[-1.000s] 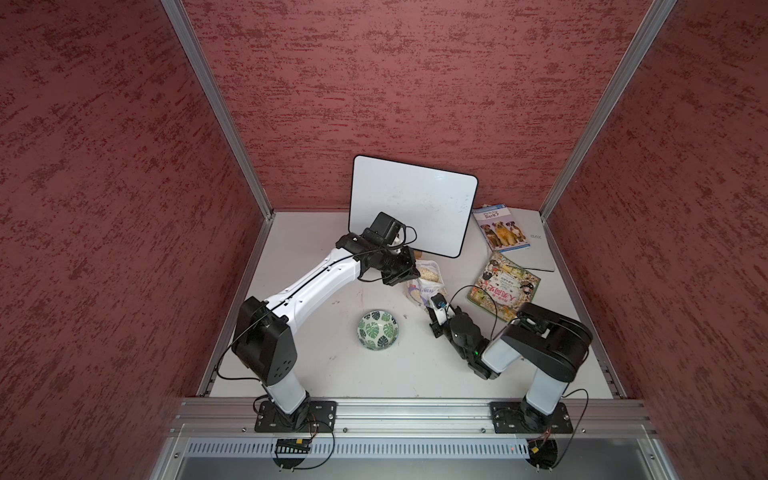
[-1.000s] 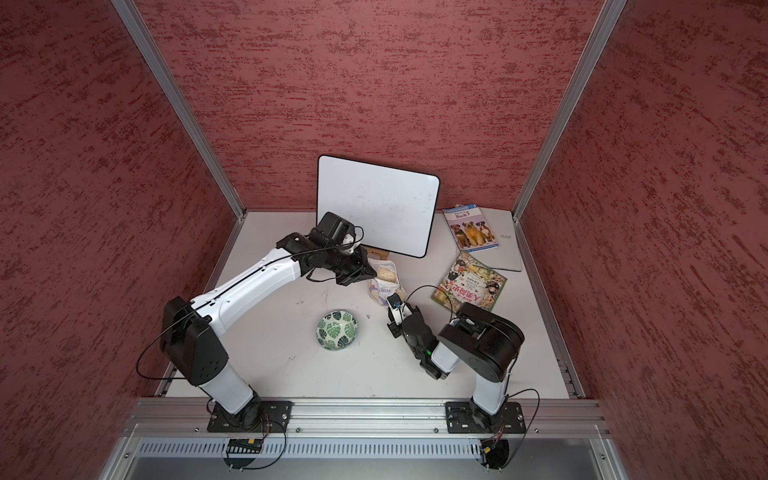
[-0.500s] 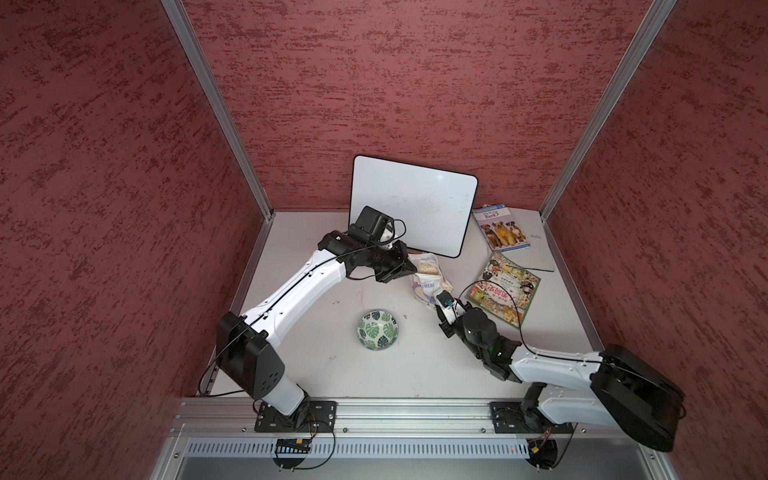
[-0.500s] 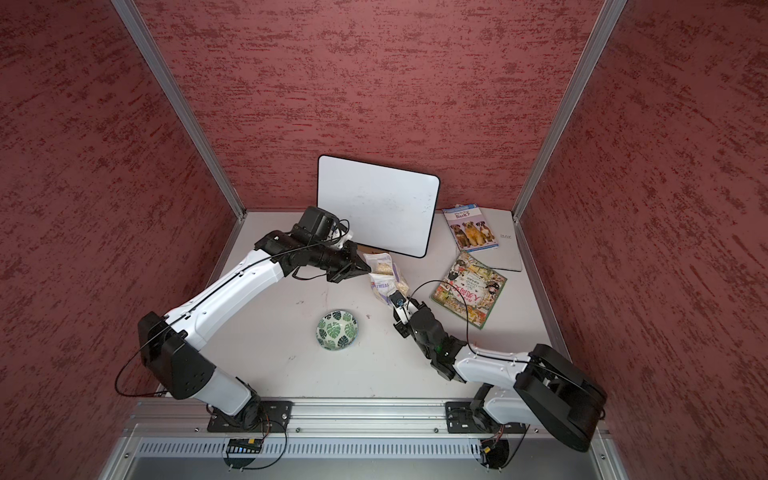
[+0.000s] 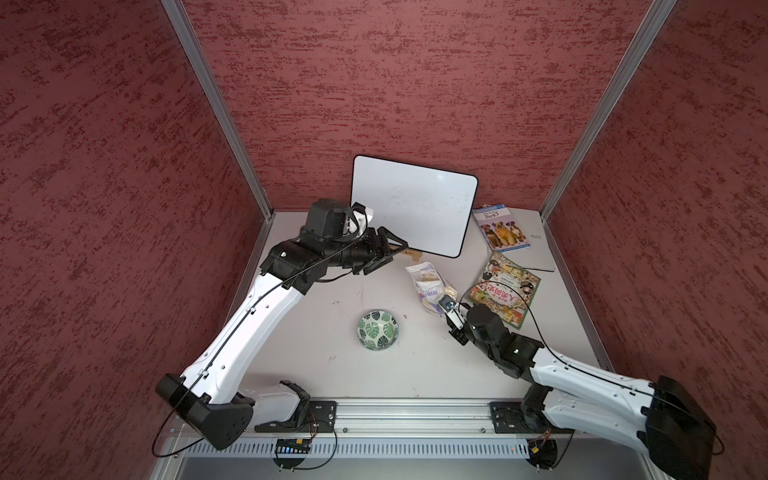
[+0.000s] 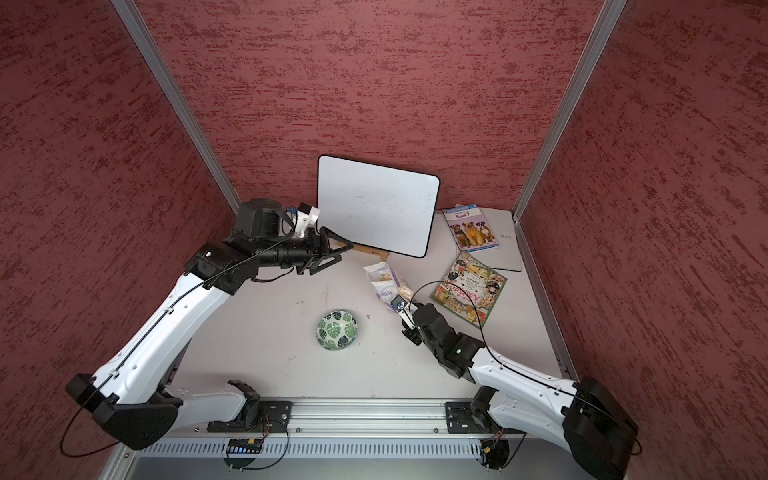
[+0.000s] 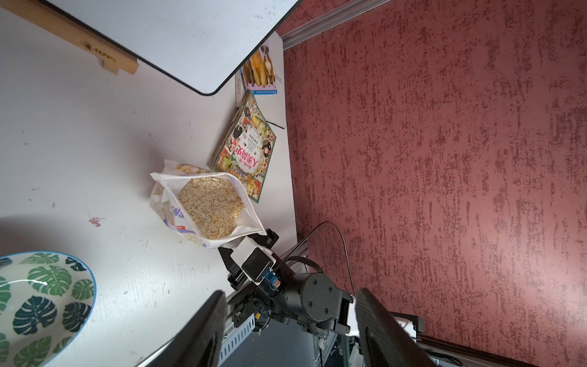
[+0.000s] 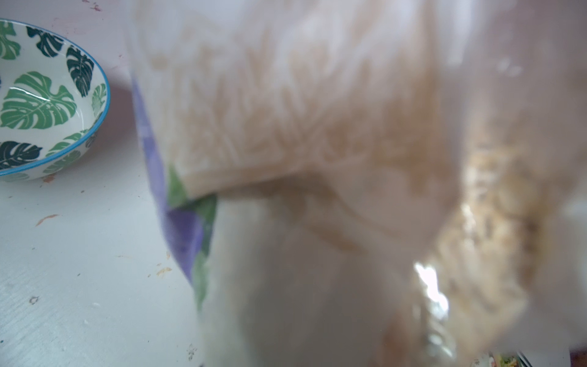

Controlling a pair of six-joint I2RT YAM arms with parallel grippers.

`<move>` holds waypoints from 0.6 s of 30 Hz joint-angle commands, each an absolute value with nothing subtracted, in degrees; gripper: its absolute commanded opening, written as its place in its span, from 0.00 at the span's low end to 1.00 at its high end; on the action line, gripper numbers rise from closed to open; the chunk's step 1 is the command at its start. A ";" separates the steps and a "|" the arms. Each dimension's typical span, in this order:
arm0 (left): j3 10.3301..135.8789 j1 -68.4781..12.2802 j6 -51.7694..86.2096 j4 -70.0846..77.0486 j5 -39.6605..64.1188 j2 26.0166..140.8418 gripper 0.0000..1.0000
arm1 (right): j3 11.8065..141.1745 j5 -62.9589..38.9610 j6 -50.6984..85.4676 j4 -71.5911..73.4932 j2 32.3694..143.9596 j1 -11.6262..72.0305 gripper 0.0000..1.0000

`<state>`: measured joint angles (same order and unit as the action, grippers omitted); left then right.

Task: Pour the oats into the breakfast bowl
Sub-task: Pick up the oats bag from the center of the board.

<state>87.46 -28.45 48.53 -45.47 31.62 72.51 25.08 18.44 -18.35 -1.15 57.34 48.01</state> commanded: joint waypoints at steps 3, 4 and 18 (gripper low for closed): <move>78.94 -24.89 45.85 -50.08 20.90 66.12 0.72 | 34.54 20.24 -23.71 -2.69 53.69 48.31 0.00; 76.41 -24.23 45.99 -50.36 18.59 64.48 0.73 | 35.68 20.06 -24.52 -5.51 53.08 48.38 0.00; 49.04 -19.88 52.02 -49.51 11.10 49.92 0.90 | 47.68 18.75 -29.42 -36.10 49.72 56.06 0.00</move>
